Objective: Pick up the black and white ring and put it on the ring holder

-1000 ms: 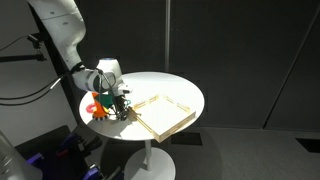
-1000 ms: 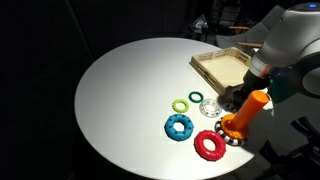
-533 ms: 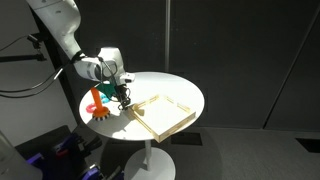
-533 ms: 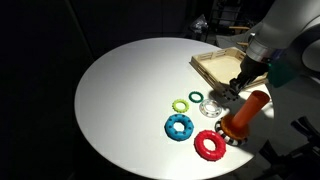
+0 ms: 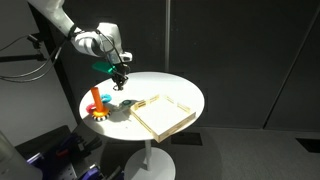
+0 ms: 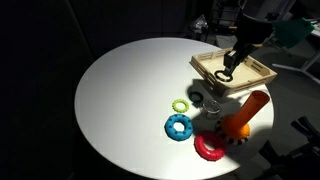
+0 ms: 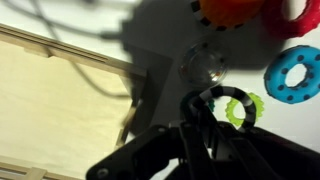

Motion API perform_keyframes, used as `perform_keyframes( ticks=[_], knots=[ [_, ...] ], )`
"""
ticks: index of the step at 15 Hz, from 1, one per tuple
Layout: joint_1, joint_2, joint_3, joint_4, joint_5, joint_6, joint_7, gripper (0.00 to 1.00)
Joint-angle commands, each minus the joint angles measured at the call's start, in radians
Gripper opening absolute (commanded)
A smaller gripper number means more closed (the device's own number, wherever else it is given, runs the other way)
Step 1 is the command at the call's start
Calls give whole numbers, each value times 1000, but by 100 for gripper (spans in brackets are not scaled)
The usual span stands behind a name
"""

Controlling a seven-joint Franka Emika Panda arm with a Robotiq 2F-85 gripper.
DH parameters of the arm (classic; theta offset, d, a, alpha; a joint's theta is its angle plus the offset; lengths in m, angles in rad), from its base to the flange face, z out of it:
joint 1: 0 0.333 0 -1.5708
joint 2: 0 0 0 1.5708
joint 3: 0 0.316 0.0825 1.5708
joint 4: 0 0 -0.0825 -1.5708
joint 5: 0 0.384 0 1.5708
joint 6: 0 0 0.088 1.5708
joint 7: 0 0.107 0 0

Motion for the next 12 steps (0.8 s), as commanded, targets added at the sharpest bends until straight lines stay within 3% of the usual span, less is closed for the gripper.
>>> perform_keyframes(
  ticks=[1, 5, 12],
  knots=[
    [-18, -62, 44, 63, 71, -191, -120, 5],
    [-11, -110, 51, 102, 48, -335, -143, 5],
    [2, -172, 67, 74, 61, -386, -204, 6]
  ],
)
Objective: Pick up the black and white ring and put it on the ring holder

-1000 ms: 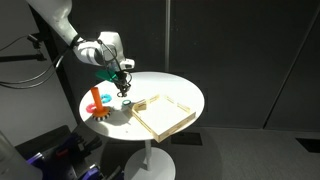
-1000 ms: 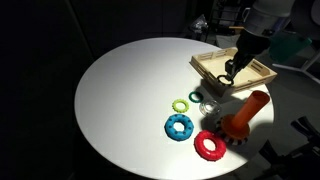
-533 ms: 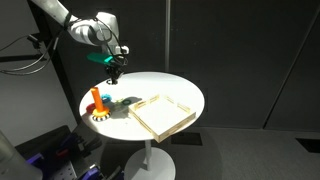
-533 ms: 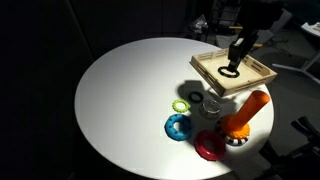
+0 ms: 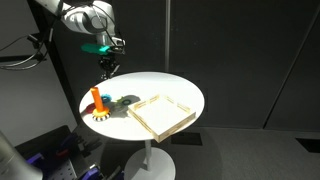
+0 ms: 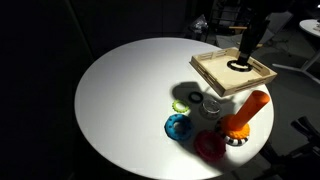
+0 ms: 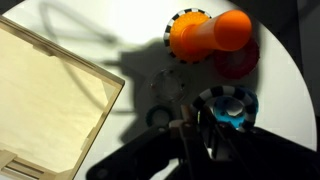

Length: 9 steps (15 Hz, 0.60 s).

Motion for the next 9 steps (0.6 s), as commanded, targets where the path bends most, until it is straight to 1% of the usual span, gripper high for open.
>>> perform_keyframes(
  ticks=[1, 9],
  knots=[
    [2, -38, 15, -21, 12, -29, -44, 6],
    [15, -94, 30, -84, 15, -64, -83, 6]
  ],
)
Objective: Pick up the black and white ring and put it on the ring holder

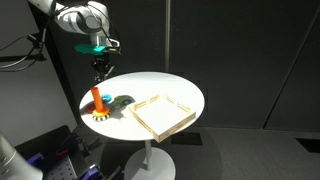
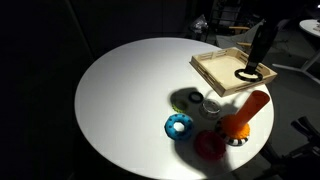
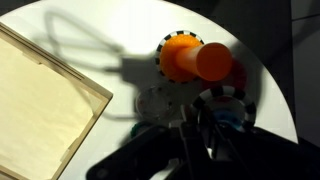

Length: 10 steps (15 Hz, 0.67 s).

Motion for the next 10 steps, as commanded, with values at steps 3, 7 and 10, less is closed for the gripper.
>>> perform_keyframes(
  ticks=[3, 7, 10],
  knots=[
    [-1, -81, 0, -79, 18, -19, -47, 6],
    [0, -101, -3, -131, 18, 0, -53, 6],
    [2, -102, -3, -160, 20, 23, -59, 6]
  ],
)
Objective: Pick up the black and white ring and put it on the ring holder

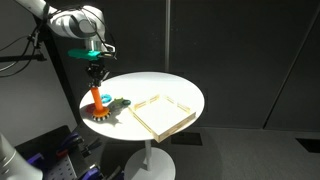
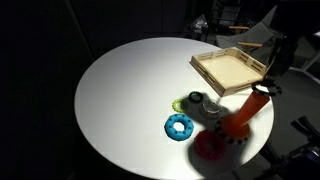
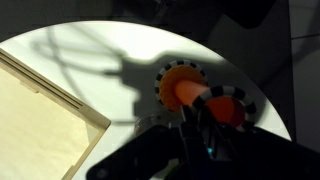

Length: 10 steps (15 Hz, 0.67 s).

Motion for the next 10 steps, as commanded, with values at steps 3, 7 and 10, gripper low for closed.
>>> perform_keyframes(
  ticks=[3, 7, 10],
  knots=[
    [4, -36, -4, -68, 22, 52, -42, 5],
    [5, -43, -6, -86, 28, 79, -57, 5],
    [7, -56, -6, -100, 34, 96, -61, 5]
  ],
)
